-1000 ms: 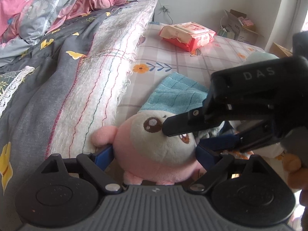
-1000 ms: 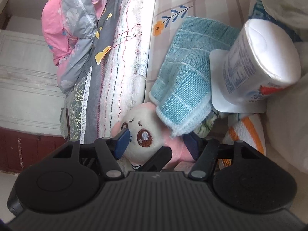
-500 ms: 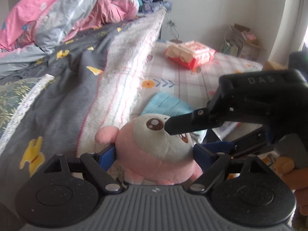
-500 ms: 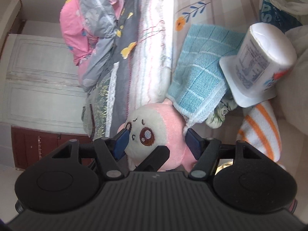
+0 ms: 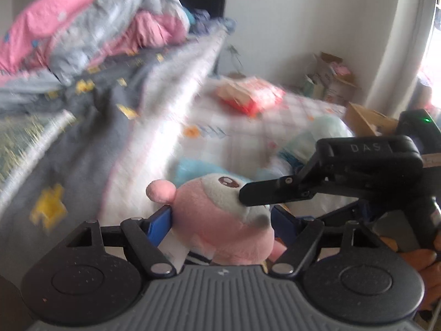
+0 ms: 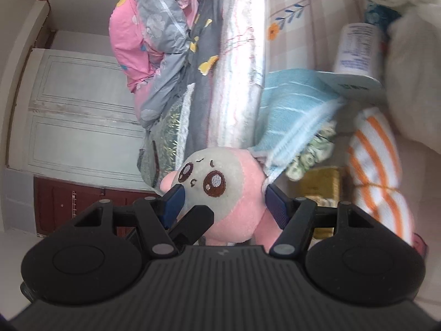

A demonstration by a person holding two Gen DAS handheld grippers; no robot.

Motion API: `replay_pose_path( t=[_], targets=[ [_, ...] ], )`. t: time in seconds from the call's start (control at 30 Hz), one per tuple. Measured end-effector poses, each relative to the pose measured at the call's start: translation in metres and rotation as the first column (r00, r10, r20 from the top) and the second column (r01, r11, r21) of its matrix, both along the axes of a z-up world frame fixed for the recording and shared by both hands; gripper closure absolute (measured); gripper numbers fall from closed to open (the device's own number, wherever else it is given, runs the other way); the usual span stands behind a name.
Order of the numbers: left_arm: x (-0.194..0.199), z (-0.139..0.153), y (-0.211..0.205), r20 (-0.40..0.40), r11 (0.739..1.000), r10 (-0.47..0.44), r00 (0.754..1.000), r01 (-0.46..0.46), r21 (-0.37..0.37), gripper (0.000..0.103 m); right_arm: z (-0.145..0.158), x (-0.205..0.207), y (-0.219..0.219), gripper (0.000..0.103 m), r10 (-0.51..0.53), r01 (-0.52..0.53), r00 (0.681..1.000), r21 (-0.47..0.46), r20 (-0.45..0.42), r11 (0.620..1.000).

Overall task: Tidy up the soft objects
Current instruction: 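Lift the plush toy with the right tool and carry it over the box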

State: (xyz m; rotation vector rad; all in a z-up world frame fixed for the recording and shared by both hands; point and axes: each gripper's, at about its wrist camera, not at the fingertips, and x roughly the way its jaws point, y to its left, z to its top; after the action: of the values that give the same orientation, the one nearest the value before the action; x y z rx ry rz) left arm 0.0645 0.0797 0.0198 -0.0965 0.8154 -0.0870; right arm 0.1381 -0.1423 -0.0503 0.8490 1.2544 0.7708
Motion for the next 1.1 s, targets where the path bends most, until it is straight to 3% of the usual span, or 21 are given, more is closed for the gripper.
replay_pose_path(
  t=[0.13, 0.37, 0.7, 0.83, 1.1],
  targets=[
    [-0.009, -0.026, -0.006, -0.074, 0.998, -0.038, 0.997, 0.035, -0.042, 0.027, -0.019, -0.013, -0.017, 0.038, -0.001, -0.001, 0.999, -0.046, -0.036, 0.999],
    [-0.026, -0.045, 0.005, -0.098, 0.997, -0.029, 0.995, 0.022, -0.073, 0.025, -0.026, -0.023, -0.034, 0.038, -0.011, 0.01, 0.999, -0.056, -0.03, 0.998],
    [-0.018, -0.058, 0.013, -0.123, 0.99, -0.043, 0.991, 0.026, -0.138, 0.022, -0.025, -0.007, 0.006, 0.038, 0.024, -0.022, 0.999, -0.096, 0.026, 0.995],
    [-0.023, -0.048, 0.016, -0.13, 0.986, -0.061, 0.99, 0.04, -0.16, 0.023, -0.019, -0.012, 0.006, 0.037, 0.044, -0.043, 0.999, -0.091, 0.012, 0.995],
    [-0.051, -0.024, 0.017, -0.118, 0.99, -0.071, 0.99, 0.055, -0.132, 0.023, -0.018, -0.037, -0.003, 0.037, 0.097, -0.096, 0.994, 0.025, -0.059, 0.995]
  ],
)
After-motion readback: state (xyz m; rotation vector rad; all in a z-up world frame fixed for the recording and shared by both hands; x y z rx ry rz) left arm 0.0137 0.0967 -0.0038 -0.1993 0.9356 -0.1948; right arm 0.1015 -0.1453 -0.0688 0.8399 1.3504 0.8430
